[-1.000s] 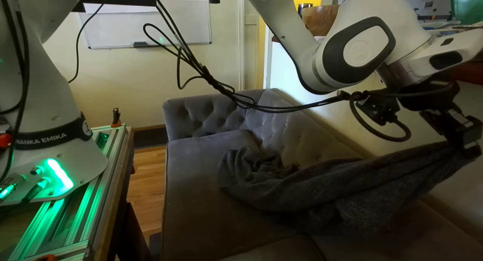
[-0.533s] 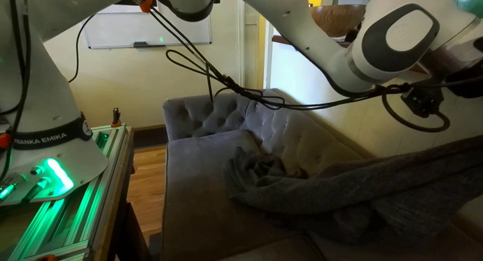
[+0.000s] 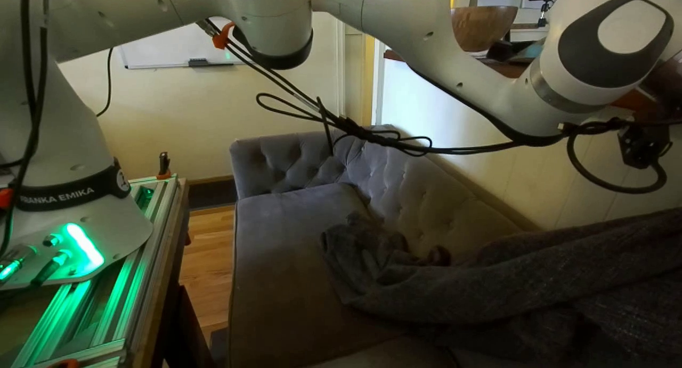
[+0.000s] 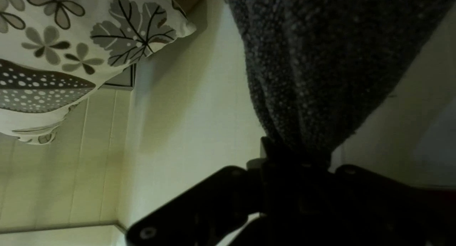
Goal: Straighten the blanket on the bed
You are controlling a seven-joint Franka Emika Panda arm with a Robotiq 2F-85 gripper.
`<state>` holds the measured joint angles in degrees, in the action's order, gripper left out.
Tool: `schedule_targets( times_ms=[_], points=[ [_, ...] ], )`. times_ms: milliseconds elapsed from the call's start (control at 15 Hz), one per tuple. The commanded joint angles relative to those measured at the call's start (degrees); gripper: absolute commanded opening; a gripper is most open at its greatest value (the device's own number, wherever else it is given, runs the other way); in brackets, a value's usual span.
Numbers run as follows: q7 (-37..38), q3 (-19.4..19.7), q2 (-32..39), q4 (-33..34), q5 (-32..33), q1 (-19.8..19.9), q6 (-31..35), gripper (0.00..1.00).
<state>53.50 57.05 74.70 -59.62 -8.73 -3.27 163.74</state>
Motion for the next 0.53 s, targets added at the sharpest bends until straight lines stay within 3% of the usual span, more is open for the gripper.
schedule_targets(
  times_ms=[0,133,267,467],
  points=[
    [0.3,0.1,0.3,0.5,0.0,0.2,0.0,0.03],
    [-7.3,-10.7,-2.7,3.1,-1.9,4.3,2.0,0.03],
    [-10.3,-17.1,-3.4,5.8,-3.1,7.4,0.5,0.03],
    [-13.0,-30.0,-4.1,11.5,-1.7,13.6,-1.6,0.02]
  ],
)
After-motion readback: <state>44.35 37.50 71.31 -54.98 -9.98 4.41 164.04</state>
